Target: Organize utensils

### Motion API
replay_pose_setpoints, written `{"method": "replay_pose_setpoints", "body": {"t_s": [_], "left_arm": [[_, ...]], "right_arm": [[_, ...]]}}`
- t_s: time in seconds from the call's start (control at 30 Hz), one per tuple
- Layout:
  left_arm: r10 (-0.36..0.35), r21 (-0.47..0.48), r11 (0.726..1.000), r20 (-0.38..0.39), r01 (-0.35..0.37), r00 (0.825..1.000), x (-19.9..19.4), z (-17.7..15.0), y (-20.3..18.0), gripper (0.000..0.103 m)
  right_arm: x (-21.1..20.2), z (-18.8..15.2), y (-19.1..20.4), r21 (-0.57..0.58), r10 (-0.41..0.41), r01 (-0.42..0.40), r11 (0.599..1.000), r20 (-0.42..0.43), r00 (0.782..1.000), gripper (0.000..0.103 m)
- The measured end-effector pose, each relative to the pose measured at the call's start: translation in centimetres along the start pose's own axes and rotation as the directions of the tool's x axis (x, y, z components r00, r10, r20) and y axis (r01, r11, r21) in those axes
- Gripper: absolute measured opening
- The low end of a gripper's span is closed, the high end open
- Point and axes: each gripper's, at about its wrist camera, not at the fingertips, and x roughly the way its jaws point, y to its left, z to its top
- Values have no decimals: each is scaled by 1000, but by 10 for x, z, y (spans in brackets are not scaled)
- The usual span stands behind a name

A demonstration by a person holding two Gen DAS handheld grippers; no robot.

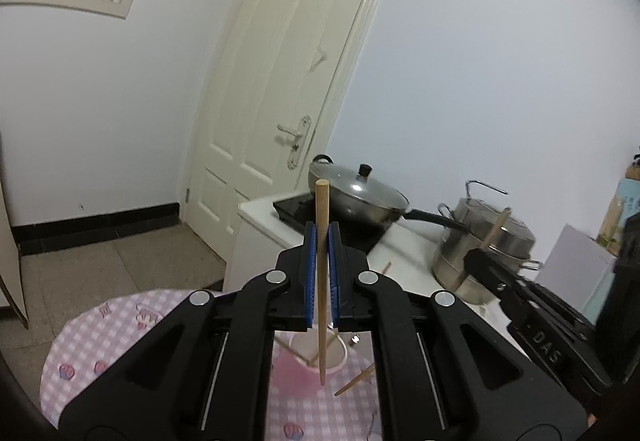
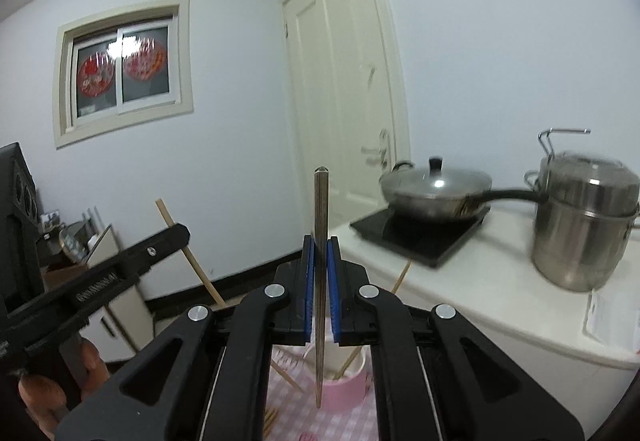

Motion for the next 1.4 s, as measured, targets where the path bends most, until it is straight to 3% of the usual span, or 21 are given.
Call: {"method": "replay_pose_setpoints", "body": {"t_s": [0.17, 0.27, 0.93, 1.4], "left_arm": [[14, 16, 1000, 29, -14, 999, 25, -3, -8, 6], [26, 43, 999, 17, -26, 1000, 40, -10, -12, 6], [38, 142, 990, -111, -22, 993, 72, -59, -1, 6], [41, 153, 988, -226, -6, 973, 76, -80, 11, 7]], "right_arm": [[8, -1, -4, -21, -27, 29, 999, 77, 997, 5], [19, -5, -11, -9, -22, 22, 1000, 66, 998, 5], [53, -56, -26, 44, -6, 9, 999, -81, 997, 5], [53, -75, -23, 58, 10, 0, 998, -160, 987, 5]]}}
